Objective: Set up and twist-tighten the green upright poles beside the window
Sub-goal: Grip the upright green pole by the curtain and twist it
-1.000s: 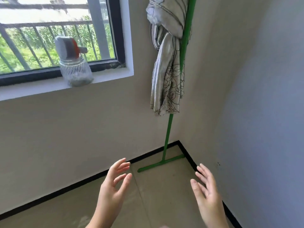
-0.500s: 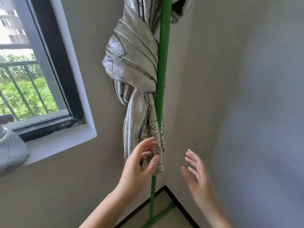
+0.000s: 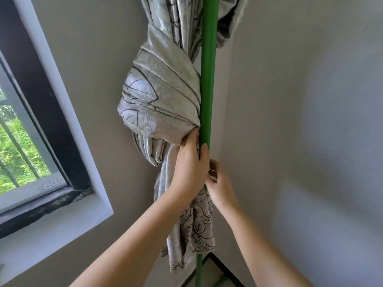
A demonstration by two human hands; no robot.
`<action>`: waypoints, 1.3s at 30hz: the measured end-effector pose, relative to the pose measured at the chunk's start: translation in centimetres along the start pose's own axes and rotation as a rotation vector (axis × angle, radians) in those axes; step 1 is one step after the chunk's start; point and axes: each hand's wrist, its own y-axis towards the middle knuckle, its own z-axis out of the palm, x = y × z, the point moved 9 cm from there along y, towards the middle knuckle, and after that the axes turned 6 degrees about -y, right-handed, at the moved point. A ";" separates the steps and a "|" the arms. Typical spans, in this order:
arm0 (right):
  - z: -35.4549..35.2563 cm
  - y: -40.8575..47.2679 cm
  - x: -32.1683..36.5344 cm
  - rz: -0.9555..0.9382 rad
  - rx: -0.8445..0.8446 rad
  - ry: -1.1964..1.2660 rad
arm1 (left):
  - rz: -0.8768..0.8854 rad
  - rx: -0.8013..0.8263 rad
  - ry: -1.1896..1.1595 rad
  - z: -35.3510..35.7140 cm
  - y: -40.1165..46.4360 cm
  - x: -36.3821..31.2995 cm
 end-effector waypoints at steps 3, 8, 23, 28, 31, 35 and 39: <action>0.4 0.1 -0.3 0.050 -0.020 -0.053 | -0.071 0.069 -0.018 0.7 0.5 0.3; 0.0 -1.3 0.1 0.058 -0.095 -0.123 | -0.156 0.203 0.052 0.8 1.4 0.8; 5.6 -11.3 5.2 -0.025 0.050 -0.120 | -0.074 0.084 -0.011 -9.7 -7.8 -1.5; 9.7 -16.5 9.0 -0.078 0.174 -0.046 | -0.130 -0.038 0.062 -15.5 -12.9 -2.7; 12.5 -19.6 11.3 -0.111 0.248 -0.007 | -0.156 -0.120 0.092 -19.8 -16.0 -3.8; 17.0 -24.3 14.2 -0.126 0.328 0.015 | -0.164 -0.204 0.121 -25.8 -21.0 -4.9; 22.3 -30.6 17.8 -0.121 0.372 0.067 | -0.163 -0.278 0.146 -33.3 -26.6 -5.9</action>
